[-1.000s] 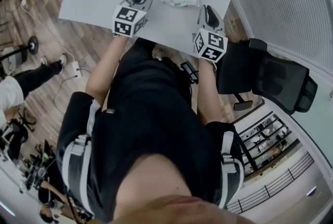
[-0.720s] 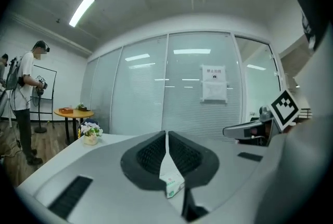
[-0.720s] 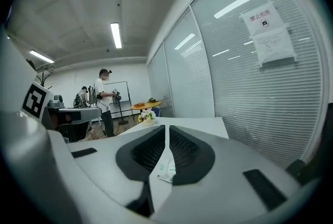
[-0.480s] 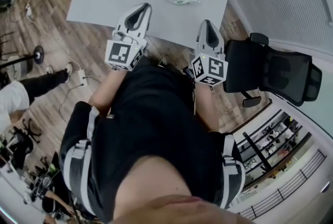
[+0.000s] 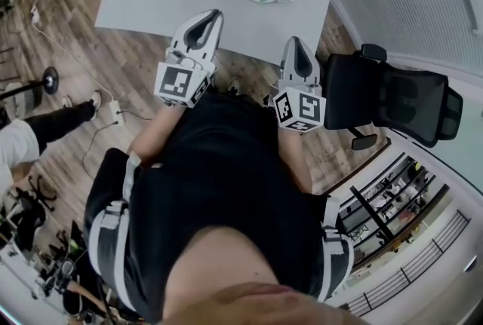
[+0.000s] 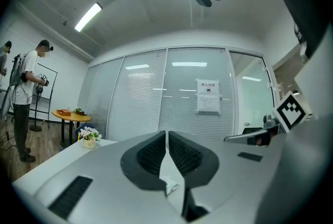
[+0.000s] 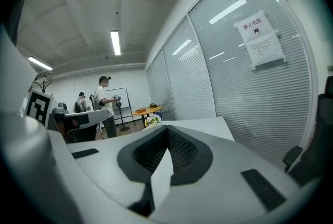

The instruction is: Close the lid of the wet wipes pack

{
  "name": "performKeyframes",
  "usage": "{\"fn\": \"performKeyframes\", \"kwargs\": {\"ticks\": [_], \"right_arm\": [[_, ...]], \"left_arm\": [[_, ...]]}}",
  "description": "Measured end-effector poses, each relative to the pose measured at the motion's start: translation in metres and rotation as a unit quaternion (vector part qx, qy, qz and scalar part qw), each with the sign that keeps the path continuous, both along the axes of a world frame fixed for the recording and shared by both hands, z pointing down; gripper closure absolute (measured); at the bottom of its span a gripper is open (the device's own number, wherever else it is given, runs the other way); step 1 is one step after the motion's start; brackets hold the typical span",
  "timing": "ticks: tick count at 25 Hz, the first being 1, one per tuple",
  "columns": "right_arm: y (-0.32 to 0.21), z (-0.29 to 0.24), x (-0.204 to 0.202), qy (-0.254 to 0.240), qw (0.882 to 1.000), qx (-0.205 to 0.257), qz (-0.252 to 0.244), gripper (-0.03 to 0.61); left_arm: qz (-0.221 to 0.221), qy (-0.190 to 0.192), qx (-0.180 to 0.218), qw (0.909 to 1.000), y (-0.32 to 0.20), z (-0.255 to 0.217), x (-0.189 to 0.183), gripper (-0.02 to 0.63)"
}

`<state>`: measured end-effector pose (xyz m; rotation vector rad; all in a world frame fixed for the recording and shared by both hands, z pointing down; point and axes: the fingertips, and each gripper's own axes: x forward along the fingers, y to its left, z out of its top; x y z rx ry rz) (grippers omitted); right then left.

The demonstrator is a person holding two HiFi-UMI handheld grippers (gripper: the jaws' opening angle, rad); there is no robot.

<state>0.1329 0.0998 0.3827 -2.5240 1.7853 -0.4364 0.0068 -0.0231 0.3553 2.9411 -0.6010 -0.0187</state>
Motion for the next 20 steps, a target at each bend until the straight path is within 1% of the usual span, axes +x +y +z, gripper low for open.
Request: {"fn": "performKeyframes", "kwargs": {"ticks": [3,7,10,13,20], "right_arm": [[0.000,-0.002,-0.003,0.002,1.000,0.001,0.001,0.557],[-0.001,-0.005,-0.006,0.008,1.000,0.000,0.000,0.557],[-0.001,-0.005,-0.009,0.010,1.000,0.000,0.000,0.557],[0.000,-0.005,-0.010,0.009,1.000,0.001,-0.001,0.557],[0.000,-0.008,-0.017,0.012,1.000,-0.002,-0.003,0.557]], "left_arm": [[0.004,0.001,0.001,1.0000,0.003,-0.001,-0.003,0.577],[-0.009,-0.012,-0.011,0.9998,0.000,0.000,-0.009,0.577],[0.000,-0.002,-0.002,1.0000,0.002,-0.002,-0.010,0.577],[-0.002,0.004,-0.001,1.0000,0.000,-0.003,-0.012,0.577],[-0.007,0.004,-0.007,0.9999,-0.001,-0.006,-0.019,0.577]]}}
